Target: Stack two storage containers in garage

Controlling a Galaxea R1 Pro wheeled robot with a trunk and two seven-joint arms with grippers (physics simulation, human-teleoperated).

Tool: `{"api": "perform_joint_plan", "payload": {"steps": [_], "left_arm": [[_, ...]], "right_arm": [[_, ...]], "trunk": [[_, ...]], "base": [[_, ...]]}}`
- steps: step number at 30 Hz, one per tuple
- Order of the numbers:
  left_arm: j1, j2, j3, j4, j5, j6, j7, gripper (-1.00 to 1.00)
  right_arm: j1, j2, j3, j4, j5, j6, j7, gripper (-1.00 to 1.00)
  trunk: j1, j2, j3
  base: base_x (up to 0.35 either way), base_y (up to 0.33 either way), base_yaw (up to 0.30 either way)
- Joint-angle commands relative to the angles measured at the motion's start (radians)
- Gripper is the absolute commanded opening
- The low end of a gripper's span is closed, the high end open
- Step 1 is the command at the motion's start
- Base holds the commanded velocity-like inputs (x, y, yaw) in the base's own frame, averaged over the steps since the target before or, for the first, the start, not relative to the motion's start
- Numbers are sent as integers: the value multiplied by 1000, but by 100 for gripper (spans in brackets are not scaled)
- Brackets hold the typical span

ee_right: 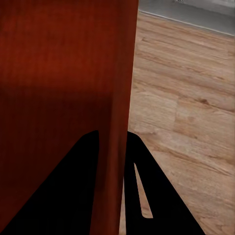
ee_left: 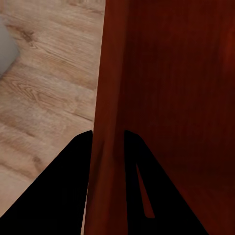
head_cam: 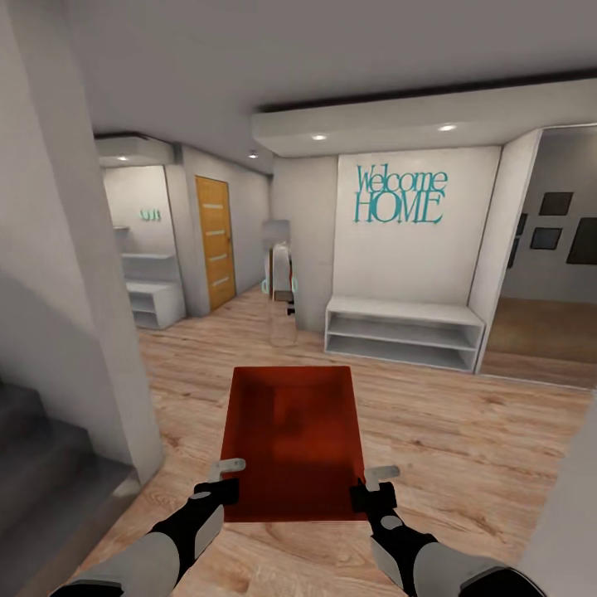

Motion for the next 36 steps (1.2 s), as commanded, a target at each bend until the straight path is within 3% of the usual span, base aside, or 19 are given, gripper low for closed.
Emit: {"api": "perform_joint_plan", "payload": {"steps": [1,36], "left_arm": [[0,32,10,2,8,2,27,-100],[0,34,10,1,8,2,27,-100]], "right_arm": [[-1,0,-16,-2,-5,-27,-3,-100],[-1,-1,-16,-2,-5,-27,-4,-100]], "trunk": [[1,-1,-2],[1,-1,-2]], "base": [[321,0,0],[321,0,0]]}}
